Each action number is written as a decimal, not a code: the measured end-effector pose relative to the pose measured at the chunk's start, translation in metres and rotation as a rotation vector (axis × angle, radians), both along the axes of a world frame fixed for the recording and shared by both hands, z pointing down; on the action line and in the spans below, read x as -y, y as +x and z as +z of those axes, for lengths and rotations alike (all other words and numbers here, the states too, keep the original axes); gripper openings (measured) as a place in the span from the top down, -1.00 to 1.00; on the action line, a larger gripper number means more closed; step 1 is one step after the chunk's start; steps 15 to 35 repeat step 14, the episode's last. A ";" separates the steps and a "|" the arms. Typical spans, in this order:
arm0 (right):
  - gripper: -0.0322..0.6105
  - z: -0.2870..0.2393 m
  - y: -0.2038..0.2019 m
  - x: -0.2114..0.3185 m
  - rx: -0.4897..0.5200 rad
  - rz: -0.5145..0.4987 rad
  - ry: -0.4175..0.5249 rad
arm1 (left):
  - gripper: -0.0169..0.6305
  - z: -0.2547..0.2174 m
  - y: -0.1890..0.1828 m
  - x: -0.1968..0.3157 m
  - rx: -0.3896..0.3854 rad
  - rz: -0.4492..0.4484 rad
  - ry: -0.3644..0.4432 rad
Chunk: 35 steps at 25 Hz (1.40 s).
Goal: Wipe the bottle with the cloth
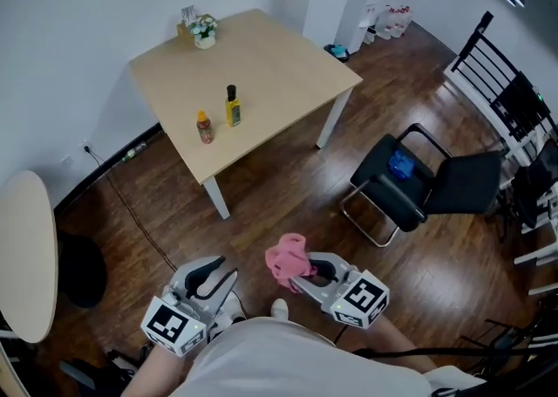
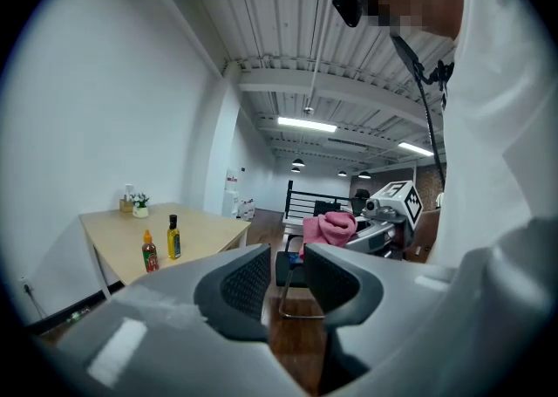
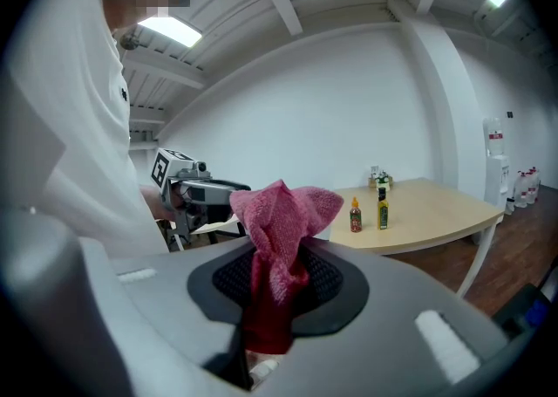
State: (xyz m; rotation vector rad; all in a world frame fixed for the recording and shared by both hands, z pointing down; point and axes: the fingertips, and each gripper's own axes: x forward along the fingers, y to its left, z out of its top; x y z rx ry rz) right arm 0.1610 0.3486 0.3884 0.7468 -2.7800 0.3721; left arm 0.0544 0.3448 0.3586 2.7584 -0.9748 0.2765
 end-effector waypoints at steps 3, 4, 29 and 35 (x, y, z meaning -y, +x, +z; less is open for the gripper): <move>0.62 0.001 0.001 -0.002 0.002 -0.006 -0.001 | 0.55 -0.001 0.001 -0.002 0.003 -0.010 0.003; 0.62 0.001 0.001 -0.003 0.002 -0.006 0.000 | 0.55 -0.001 0.002 -0.001 0.004 -0.010 0.006; 0.62 0.000 0.015 0.003 -0.016 -0.015 0.019 | 0.55 0.004 0.016 0.005 0.061 -0.004 0.067; 0.62 0.000 0.015 0.003 -0.016 -0.015 0.019 | 0.55 0.004 0.016 0.005 0.061 -0.004 0.067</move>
